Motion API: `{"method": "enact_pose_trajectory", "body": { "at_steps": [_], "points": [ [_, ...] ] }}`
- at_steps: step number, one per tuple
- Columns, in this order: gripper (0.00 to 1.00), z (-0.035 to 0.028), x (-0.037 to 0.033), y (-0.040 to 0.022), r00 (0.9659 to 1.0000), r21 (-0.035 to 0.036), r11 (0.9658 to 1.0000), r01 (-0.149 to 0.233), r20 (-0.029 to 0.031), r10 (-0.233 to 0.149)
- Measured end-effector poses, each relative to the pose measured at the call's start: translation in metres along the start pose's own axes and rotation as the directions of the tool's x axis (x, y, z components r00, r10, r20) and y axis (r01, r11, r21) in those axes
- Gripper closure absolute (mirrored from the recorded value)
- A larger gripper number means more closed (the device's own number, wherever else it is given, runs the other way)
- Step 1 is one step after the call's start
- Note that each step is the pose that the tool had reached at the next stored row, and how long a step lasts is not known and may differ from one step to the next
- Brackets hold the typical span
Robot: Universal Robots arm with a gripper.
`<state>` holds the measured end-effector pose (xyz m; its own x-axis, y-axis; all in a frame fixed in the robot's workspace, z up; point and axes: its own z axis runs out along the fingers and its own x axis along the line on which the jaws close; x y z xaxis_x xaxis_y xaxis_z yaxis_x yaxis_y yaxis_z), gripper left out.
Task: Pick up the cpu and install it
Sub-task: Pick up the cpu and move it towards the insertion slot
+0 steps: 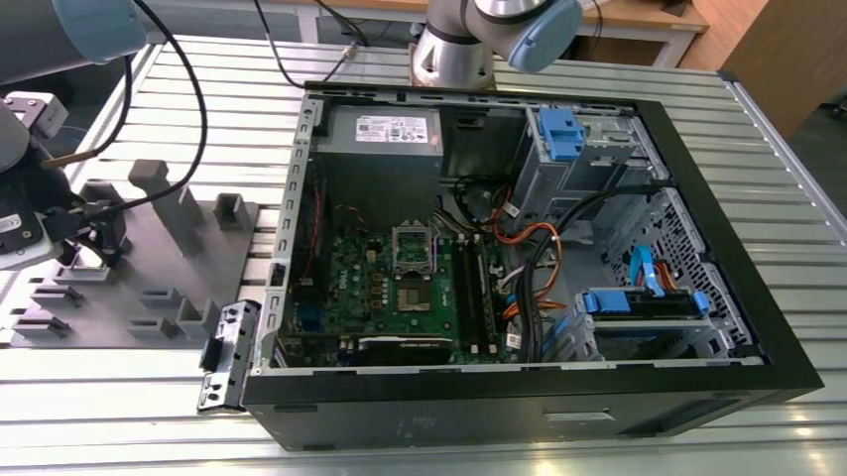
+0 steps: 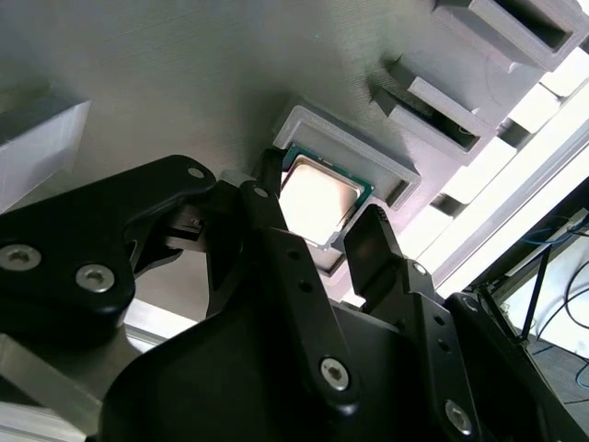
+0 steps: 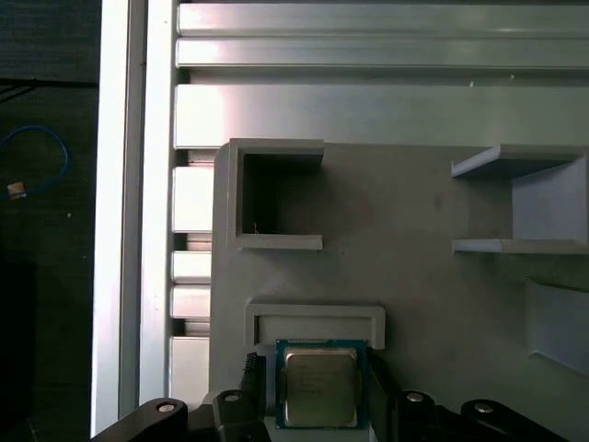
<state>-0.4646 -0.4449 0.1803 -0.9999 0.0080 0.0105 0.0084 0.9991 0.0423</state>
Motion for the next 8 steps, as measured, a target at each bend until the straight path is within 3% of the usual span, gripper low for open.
{"method": "enact_pose_trajectory", "body": {
  "at_steps": [8],
  "points": [
    [0.45, -0.0001, -0.0009, 0.0, 1.0, 0.0, 1.0, 0.0, 0.0, 0.0]
  ]
}}
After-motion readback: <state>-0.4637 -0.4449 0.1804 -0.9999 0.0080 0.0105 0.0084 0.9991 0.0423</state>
